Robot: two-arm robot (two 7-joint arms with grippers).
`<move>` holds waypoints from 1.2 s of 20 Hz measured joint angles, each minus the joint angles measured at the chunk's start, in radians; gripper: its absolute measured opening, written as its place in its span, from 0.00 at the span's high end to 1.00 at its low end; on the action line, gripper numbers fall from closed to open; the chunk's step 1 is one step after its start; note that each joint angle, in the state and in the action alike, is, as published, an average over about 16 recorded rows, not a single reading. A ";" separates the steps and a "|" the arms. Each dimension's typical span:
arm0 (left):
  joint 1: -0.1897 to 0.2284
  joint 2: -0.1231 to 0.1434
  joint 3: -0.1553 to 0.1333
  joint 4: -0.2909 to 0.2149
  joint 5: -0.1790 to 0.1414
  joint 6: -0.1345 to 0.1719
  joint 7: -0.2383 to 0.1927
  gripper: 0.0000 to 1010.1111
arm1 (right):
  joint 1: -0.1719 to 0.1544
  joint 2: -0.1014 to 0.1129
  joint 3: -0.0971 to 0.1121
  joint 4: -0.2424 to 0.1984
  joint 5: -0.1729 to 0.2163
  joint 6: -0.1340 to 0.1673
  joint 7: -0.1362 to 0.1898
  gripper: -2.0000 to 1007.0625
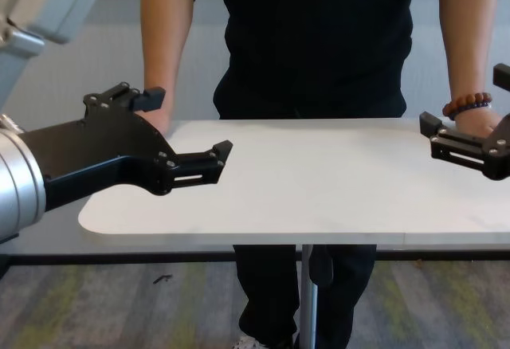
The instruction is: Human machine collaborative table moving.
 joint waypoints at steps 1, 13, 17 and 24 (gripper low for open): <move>0.000 0.000 0.000 0.000 -0.001 0.000 -0.001 0.01 | 0.001 0.000 0.000 0.000 0.001 0.001 0.001 0.00; 0.001 -0.003 -0.004 -0.002 -0.011 0.001 -0.006 0.01 | 0.006 0.002 -0.003 0.002 0.007 0.012 0.005 0.00; 0.001 -0.003 -0.004 -0.003 -0.012 0.001 -0.006 0.01 | 0.007 0.002 -0.003 0.003 0.007 0.013 0.005 0.00; 0.001 -0.004 -0.004 -0.003 -0.013 0.002 -0.007 0.01 | 0.008 0.003 -0.004 0.003 0.008 0.015 0.006 0.00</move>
